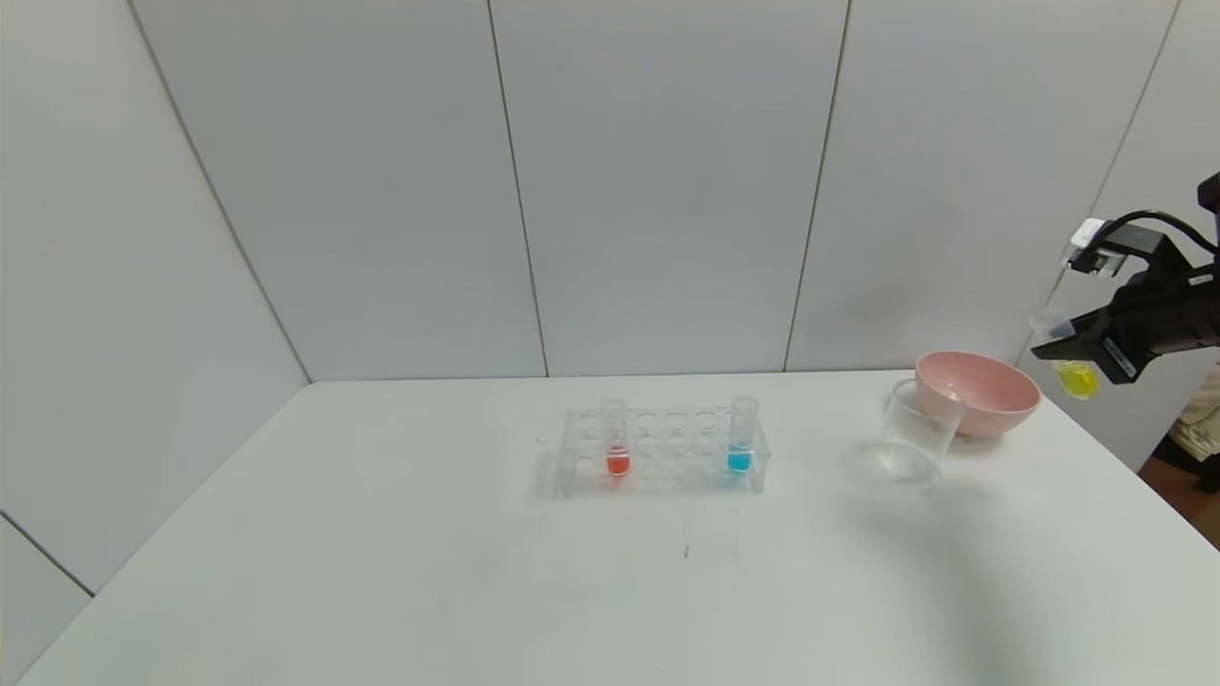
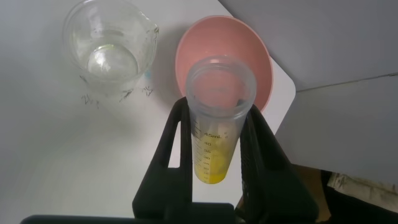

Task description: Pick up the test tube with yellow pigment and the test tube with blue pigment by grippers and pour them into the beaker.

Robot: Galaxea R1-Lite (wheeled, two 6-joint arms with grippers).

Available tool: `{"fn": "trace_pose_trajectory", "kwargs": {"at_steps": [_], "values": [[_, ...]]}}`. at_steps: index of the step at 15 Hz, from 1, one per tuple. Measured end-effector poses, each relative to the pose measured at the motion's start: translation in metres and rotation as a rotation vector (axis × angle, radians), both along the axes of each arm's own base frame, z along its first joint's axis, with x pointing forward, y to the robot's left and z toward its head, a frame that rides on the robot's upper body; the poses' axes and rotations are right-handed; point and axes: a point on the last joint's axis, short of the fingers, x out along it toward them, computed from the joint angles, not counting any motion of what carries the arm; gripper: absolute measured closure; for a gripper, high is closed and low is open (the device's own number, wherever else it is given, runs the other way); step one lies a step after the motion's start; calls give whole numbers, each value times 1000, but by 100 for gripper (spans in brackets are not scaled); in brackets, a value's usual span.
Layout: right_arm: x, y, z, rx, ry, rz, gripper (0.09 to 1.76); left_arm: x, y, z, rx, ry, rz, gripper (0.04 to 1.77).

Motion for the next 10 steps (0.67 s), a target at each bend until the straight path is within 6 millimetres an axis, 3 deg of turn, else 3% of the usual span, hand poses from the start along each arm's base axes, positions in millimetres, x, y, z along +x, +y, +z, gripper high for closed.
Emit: {"fn": "trace_pose_trajectory", "kwargs": {"at_steps": [7,10], "values": [[11,26,22,-119,108,-2,134,0,0,0,0,0,0,5],[19,35,20,-190,118,-12,134,0,0,0,0,0,0,5]]}}
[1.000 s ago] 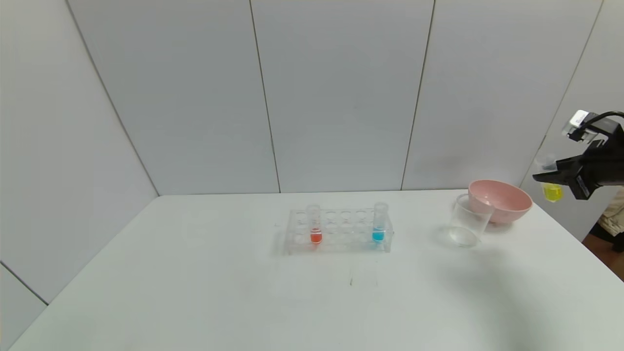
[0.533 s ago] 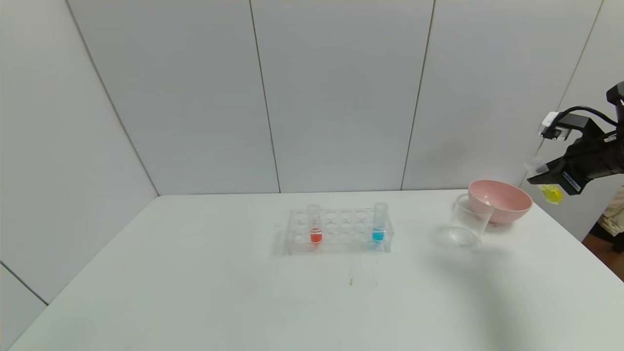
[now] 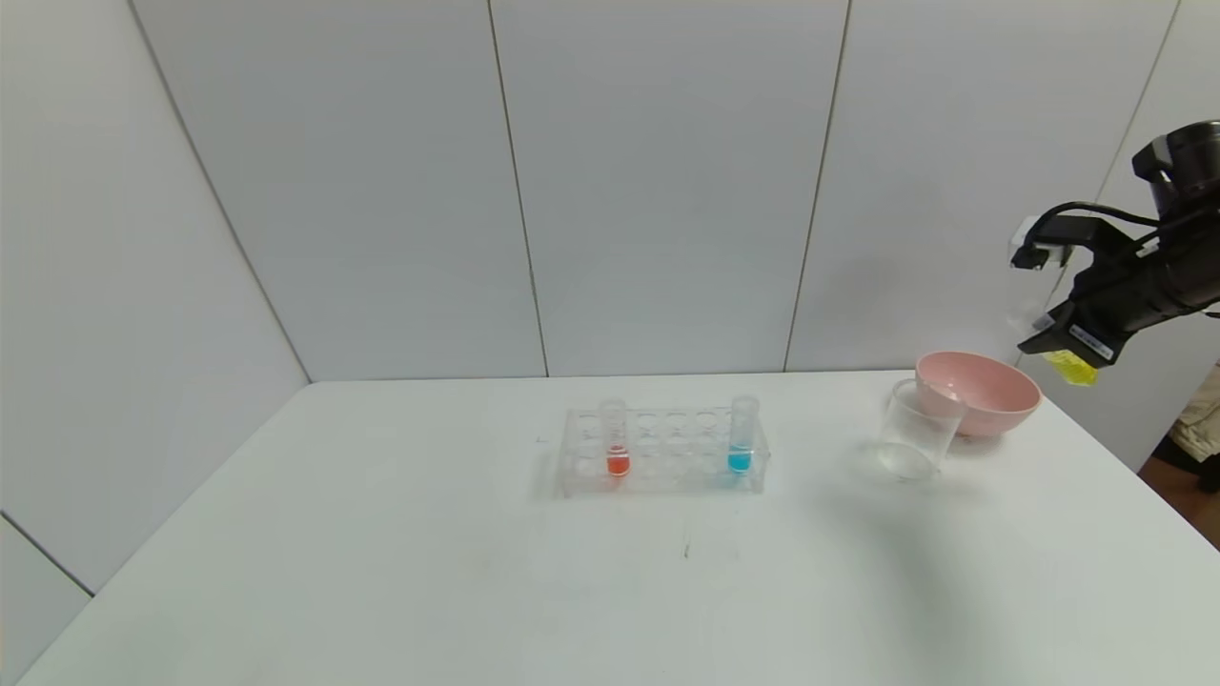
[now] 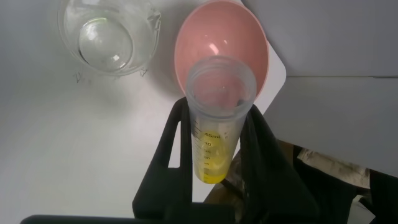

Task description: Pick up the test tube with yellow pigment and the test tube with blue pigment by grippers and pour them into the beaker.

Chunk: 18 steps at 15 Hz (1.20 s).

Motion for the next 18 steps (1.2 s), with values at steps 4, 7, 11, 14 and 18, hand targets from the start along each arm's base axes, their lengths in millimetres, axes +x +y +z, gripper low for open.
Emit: {"fn": "trace_pose_trajectory", "kwargs": {"at_steps": [4,7,11,14,18], "values": [[7,10,-8,-91,33,9,134,0,0,0,0,0,0,5],[11,17,-13,-129,47,32,134,0,0,0,0,0,0,5],[17,29,-21,-176,70,43,134,0,0,0,0,0,0,5],[21,32,-27,-235,90,46,134,0,0,0,0,0,0,5],[27,39,-38,-248,119,76,134,0,0,0,0,0,0,5]]}}
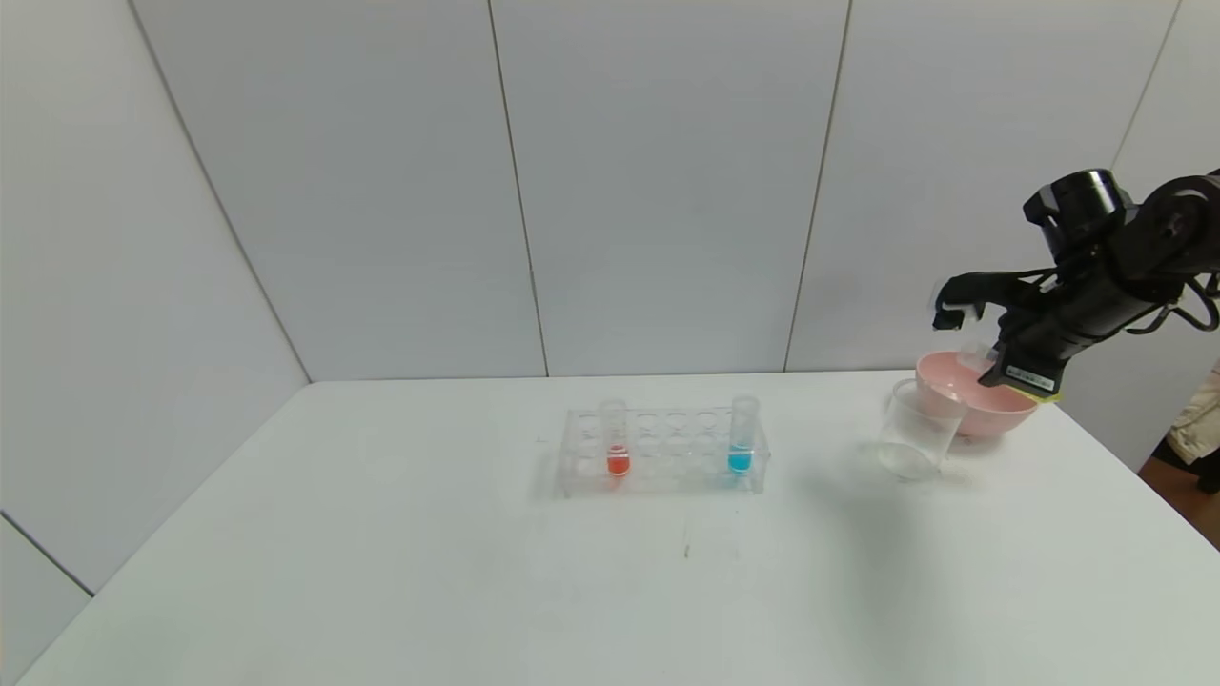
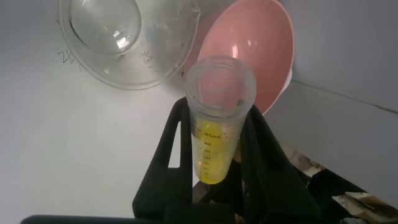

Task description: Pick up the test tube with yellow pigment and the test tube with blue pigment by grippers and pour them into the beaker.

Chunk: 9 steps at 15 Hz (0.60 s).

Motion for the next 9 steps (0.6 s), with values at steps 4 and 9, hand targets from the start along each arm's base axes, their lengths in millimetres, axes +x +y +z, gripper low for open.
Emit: {"fn": "trace_pose_trajectory", "kwargs": {"at_steps": [4,9], "values": [[3,5,-8,-76,37,3,134,0,0,0,0,0,0,5],[5,18,-11,-120,46,11,134,0,0,0,0,0,0,5]]}}
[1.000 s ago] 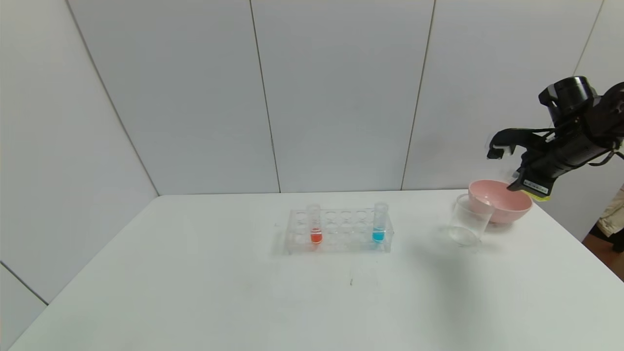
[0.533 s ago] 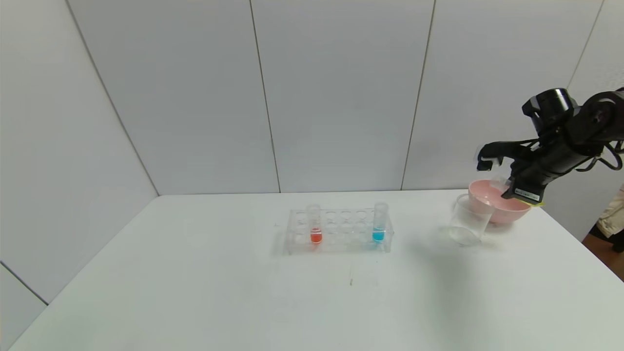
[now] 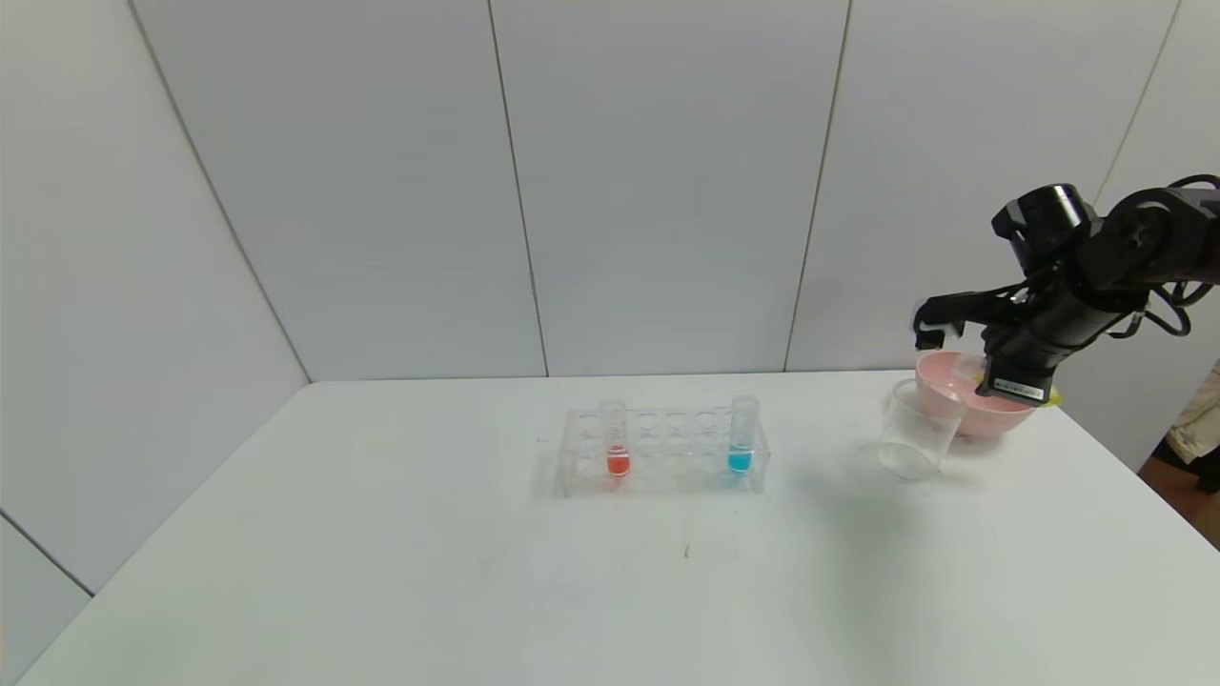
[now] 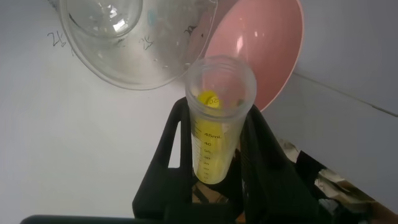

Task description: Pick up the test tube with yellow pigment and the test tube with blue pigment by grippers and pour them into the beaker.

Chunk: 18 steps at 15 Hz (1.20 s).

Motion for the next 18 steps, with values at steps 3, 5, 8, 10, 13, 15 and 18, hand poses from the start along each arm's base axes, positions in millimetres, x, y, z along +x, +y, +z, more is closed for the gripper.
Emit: {"fn": "trace_pose_trajectory", "kwargs": {"at_steps": [3,5,8,10,13,15,18], "values": [[0,6,-1,-14,1,4,134,0,0,0,0,0,0,5],[0,7,-1,-37,-1,-10,134,0,0,0,0,0,0,5],[0,8,-1,-48,1,-13,134,0,0,0,0,0,0,5],[1,7,-1,-83,1,-30,134,0,0,0,0,0,0,5],[1,7,-2,-101,6,-23,134,0,0,0,0,0,0,5],[1,9,-2,-123,7,-27,134,0,0,0,0,0,0,5],[1,12,-2,-127,9,-19,134,0,0,0,0,0,0,5]]}}
